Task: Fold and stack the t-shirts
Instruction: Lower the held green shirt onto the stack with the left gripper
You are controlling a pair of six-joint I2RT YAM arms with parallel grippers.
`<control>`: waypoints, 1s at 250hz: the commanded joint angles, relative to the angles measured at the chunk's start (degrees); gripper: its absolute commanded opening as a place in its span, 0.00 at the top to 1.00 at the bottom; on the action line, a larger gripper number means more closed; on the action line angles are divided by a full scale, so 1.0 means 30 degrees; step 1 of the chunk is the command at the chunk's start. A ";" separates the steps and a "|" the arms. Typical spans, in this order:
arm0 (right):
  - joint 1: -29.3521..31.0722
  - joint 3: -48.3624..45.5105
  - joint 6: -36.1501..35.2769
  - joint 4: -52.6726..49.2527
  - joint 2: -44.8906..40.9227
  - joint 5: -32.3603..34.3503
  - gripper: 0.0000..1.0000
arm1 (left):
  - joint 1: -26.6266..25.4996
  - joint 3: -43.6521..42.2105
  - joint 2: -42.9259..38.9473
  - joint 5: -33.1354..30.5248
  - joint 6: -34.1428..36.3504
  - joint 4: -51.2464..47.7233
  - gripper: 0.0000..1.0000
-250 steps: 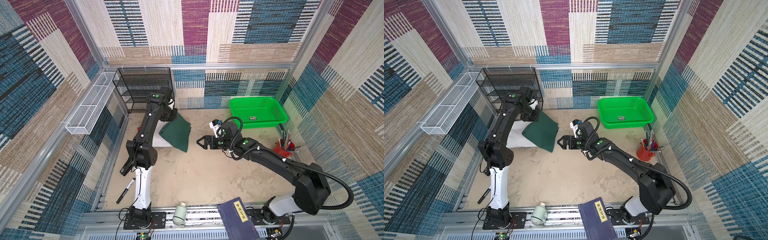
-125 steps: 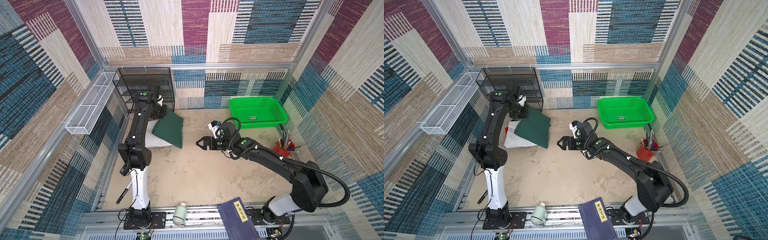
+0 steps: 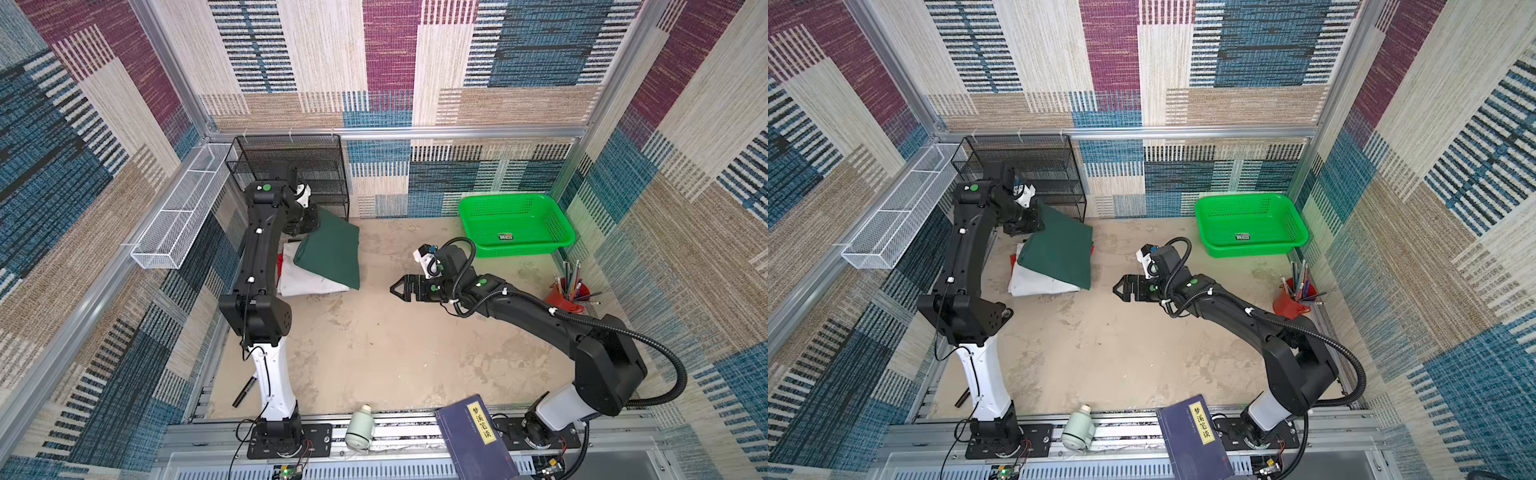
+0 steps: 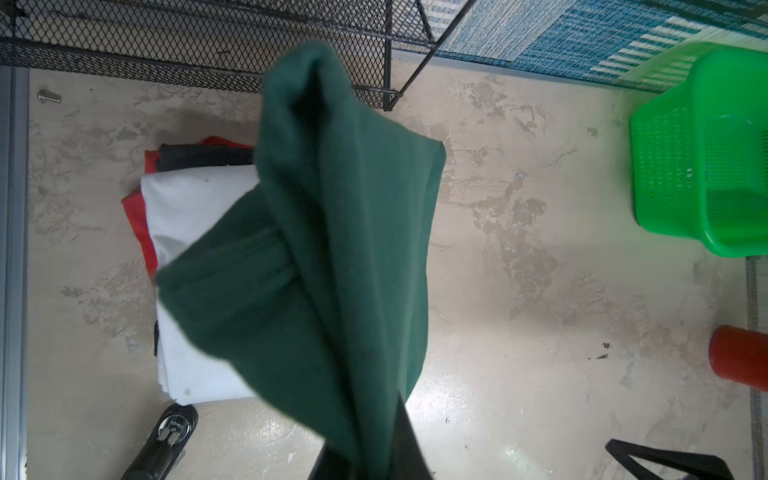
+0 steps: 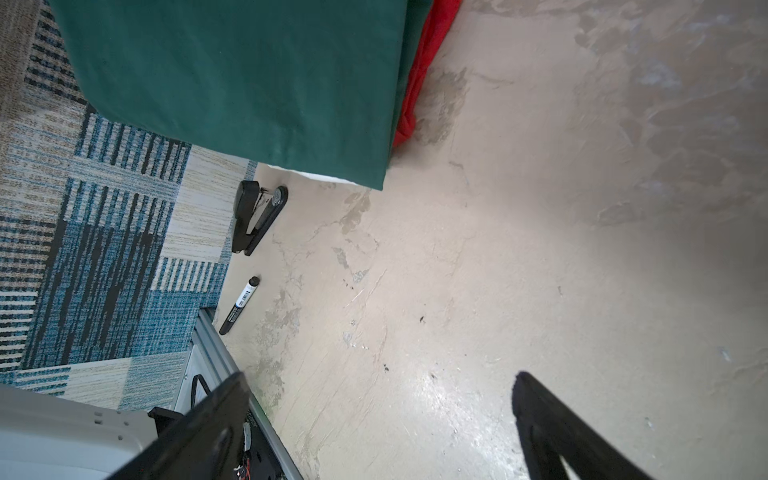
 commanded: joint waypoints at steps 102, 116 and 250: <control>0.0067 0.1856 -0.0264 0.0062 0.1752 -0.0610 0.01 | 0.1996 -0.1665 -0.0391 0.0546 0.0569 0.0956 1.00; 0.0068 0.2135 -0.0380 0.0011 0.1984 -0.0722 0.01 | 0.2209 -0.1685 -0.0196 0.0596 0.0824 0.0955 1.00; 0.0068 0.3789 -0.0489 0.0266 0.4265 -0.1526 0.01 | 0.3321 -0.0637 0.2218 0.0170 0.2487 0.1001 1.00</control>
